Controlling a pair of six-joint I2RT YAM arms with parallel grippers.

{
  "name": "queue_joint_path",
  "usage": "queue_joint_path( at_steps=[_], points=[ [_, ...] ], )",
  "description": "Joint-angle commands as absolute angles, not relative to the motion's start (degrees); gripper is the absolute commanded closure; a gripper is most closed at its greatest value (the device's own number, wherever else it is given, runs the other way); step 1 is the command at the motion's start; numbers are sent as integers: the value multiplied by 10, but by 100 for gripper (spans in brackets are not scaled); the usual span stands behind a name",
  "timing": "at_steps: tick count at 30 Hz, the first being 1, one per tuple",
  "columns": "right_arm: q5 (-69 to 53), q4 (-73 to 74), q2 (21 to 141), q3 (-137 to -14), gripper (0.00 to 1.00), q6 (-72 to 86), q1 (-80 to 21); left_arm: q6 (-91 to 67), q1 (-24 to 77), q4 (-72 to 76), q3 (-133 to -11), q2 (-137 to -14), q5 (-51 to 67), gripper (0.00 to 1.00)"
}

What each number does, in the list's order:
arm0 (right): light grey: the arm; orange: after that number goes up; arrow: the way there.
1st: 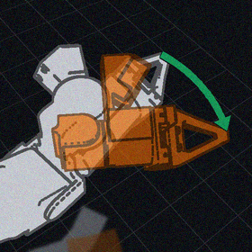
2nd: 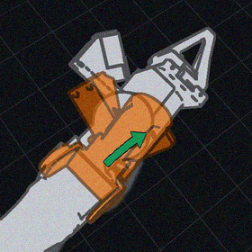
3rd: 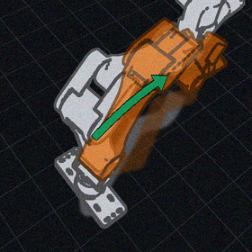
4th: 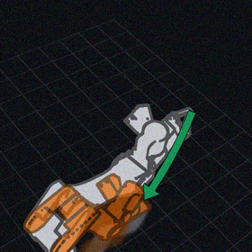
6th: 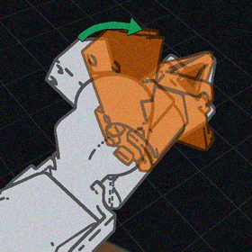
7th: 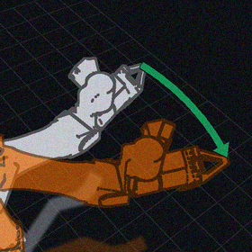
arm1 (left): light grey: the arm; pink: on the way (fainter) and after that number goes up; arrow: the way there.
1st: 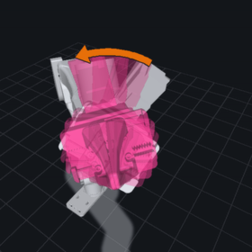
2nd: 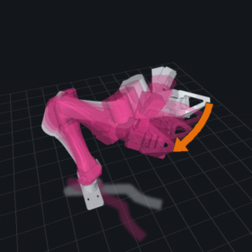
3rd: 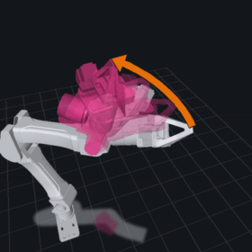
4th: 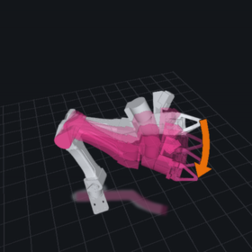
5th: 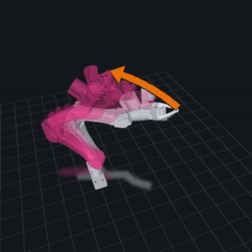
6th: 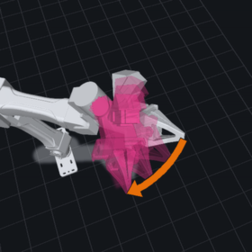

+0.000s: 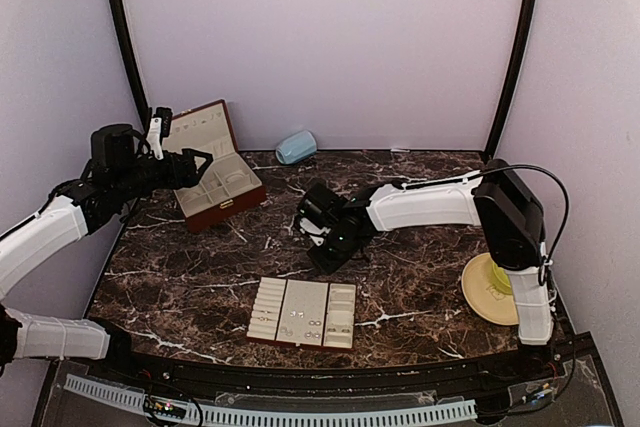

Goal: Organize the mixed jewelry
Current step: Pick up the ring from the center of the board.

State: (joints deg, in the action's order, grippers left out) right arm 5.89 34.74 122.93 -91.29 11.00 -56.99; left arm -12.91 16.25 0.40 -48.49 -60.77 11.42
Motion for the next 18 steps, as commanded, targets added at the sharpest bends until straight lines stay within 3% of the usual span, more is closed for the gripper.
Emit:
queue_joint_path(
  at_steps=[1, 10, 15, 18],
  points=[
    [63, 341, 1242, -921, 88, 105, -575, -135, 159, 16, -480, -604, 120, 12],
    [75, 344, 1250, -919, 91, 105, -578, -135, 159, 17, -478, -596, 115, 12],
    [77, 344, 1251, -919, 100, 114, -579, -134, 159, 17, -477, -596, 115, 12],
    [72, 334, 1237, -918, 100, 121, -577, -134, 159, 17, -477, -594, 111, 12]
  ],
)
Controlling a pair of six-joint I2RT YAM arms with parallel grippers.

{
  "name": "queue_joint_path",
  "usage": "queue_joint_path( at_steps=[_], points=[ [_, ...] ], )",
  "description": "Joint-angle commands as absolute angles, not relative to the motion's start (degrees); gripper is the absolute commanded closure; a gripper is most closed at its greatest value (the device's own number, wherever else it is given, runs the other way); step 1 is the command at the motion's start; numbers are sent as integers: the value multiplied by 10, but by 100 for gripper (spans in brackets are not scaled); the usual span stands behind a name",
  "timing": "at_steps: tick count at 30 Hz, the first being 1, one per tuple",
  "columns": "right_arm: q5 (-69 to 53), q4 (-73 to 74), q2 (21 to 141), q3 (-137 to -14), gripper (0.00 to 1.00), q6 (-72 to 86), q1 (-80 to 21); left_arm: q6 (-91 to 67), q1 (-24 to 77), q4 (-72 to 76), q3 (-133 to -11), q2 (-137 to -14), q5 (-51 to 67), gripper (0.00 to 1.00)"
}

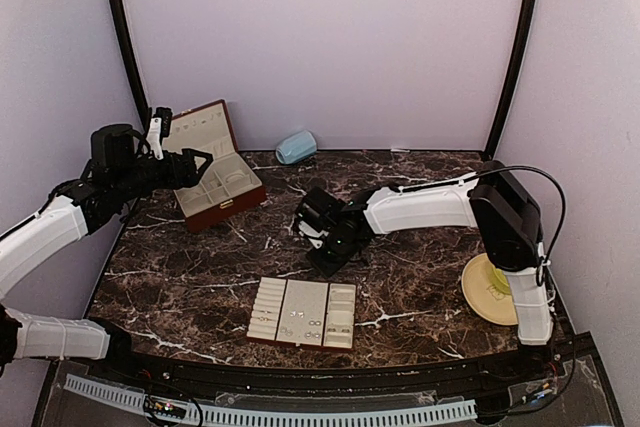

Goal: Organize the mixed jewelry
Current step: Pick up the ring from the center of the board.

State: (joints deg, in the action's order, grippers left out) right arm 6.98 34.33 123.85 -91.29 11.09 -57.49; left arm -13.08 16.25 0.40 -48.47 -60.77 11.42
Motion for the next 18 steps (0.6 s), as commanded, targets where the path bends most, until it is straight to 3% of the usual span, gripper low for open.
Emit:
queue_joint_path(
  at_steps=[1, 10, 18],
  points=[
    [67, 330, 1230, -918, 100, 124, -576, -133, 159, 17, -476, -593, 110, 13],
    [-57, 264, 1150, -882, 100, 151, -539, -118, 159, 68, -440, -560, 121, 13],
    [-195, 160, 1064, -794, 100, 173, -501, -95, 160, 162, -398, -562, 234, 13]
  ],
)
